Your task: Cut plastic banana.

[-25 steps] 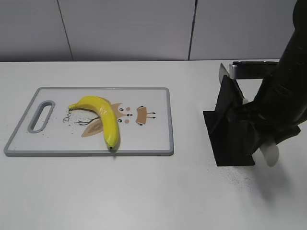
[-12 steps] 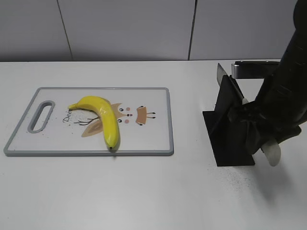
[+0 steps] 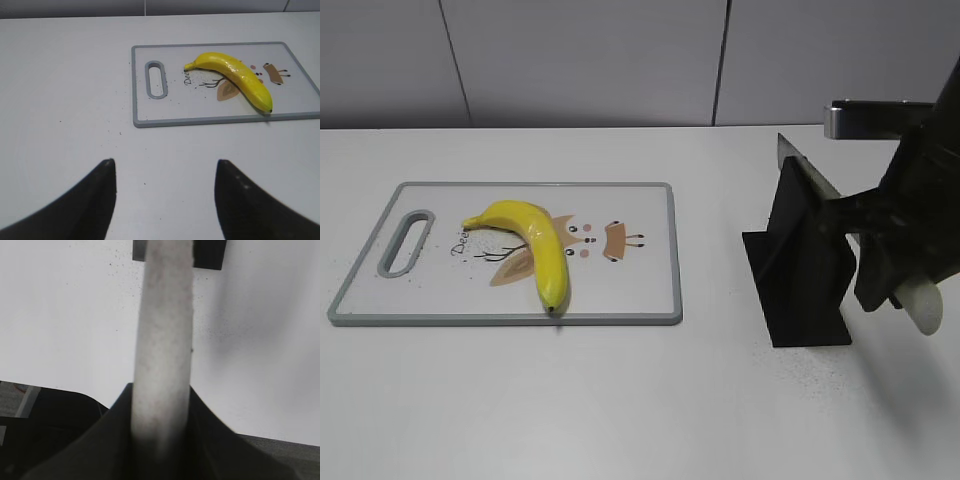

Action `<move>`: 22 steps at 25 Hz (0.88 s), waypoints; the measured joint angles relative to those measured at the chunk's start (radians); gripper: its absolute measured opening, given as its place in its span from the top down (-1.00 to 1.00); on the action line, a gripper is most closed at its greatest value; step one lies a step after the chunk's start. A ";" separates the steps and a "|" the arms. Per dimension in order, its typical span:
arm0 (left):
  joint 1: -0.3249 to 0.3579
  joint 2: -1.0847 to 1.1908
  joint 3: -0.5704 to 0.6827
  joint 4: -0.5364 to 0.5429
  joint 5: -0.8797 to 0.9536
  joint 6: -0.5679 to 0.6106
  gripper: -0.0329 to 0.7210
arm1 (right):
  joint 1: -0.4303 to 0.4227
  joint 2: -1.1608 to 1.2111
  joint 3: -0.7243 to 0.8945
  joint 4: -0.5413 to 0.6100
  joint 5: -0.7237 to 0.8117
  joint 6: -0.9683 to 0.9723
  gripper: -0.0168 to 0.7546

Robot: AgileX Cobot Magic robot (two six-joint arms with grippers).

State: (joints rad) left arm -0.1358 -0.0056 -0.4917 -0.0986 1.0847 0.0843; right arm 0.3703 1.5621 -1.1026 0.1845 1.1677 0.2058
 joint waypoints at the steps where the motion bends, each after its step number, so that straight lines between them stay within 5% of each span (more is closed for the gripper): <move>1: 0.000 0.000 0.000 0.000 0.000 0.000 -0.65 | 0.000 -0.004 -0.011 -0.002 0.008 0.002 0.51; 16: 0.000 0.000 0.000 0.000 0.000 0.000 -0.65 | 0.001 -0.008 -0.225 -0.069 0.057 -0.006 0.54; 22: 0.000 0.000 0.000 0.000 0.000 0.000 -0.65 | 0.001 -0.008 -0.293 -0.069 0.058 -0.161 0.54</move>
State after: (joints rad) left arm -0.1358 -0.0056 -0.4917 -0.0986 1.0847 0.0843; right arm 0.3713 1.5542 -1.3958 0.1159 1.2254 0.0445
